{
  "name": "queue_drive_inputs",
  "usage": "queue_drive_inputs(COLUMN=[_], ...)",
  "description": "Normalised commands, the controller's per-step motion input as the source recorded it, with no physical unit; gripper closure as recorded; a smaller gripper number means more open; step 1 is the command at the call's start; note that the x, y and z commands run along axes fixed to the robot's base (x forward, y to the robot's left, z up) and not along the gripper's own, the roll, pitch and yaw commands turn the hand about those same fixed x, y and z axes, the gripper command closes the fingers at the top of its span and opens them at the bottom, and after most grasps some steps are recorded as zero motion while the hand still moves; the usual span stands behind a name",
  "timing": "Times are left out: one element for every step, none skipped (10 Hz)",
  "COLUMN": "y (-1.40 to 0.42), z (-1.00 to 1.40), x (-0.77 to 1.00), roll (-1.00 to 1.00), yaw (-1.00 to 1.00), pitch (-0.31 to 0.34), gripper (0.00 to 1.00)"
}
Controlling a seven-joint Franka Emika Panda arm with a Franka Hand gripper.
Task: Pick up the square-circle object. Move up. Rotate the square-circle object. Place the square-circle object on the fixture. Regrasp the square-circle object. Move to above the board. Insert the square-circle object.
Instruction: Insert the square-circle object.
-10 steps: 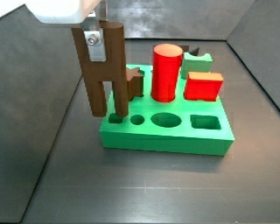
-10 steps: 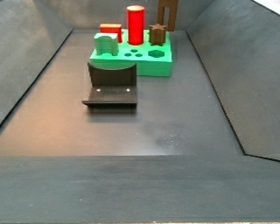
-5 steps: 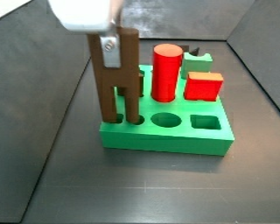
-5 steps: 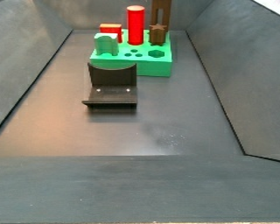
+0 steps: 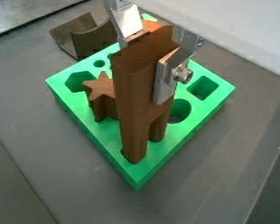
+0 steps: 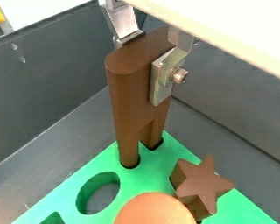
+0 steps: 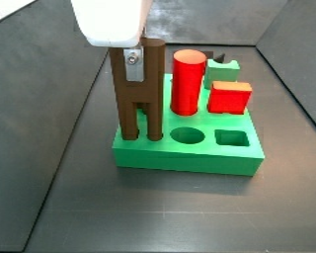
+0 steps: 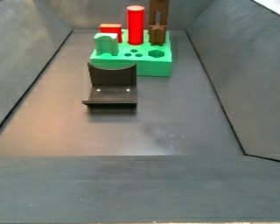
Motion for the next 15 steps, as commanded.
queue_drive_inputs(y=[0.03, 0.03, 0.0, 0.0, 0.03, 0.03, 0.0, 0.0, 0.0, 0.0, 0.0, -0.02, 0.0, 0.0, 0.0], z=[-0.17, -0.2, -0.19, -0.19, -0.22, -0.2, -0.25, -0.35, -0.36, -0.36, -0.4, -0.43, -0.42, -0.38, -0.35], x=[0.0, 0.0, -0.11, -0.15, 0.0, 0.0, 0.0, 0.0, 0.0, 0.0, 0.0, 0.0, 0.0, 0.0, 0.0], roll=[0.13, 0.14, 0.09, 0.08, 0.11, 0.11, 0.09, 0.12, 0.11, 0.12, 0.1, 0.11, 0.08, 0.06, 0.1], yaw=[-0.01, 0.0, -0.17, -0.22, -0.13, -0.06, -0.05, -0.03, -0.02, -0.02, -0.03, -0.03, -0.03, -0.02, -0.02], pitch=[0.021, 0.016, 0.0, 0.0, 0.0, 0.0, 0.0, -0.024, -0.011, 0.0, 0.0, -0.004, -0.009, 0.0, 0.0], gripper=[1.0, 1.0, 1.0, 1.0, 1.0, 1.0, 1.0, 1.0, 1.0, 1.0, 1.0, 1.0, 1.0, 1.0, 1.0])
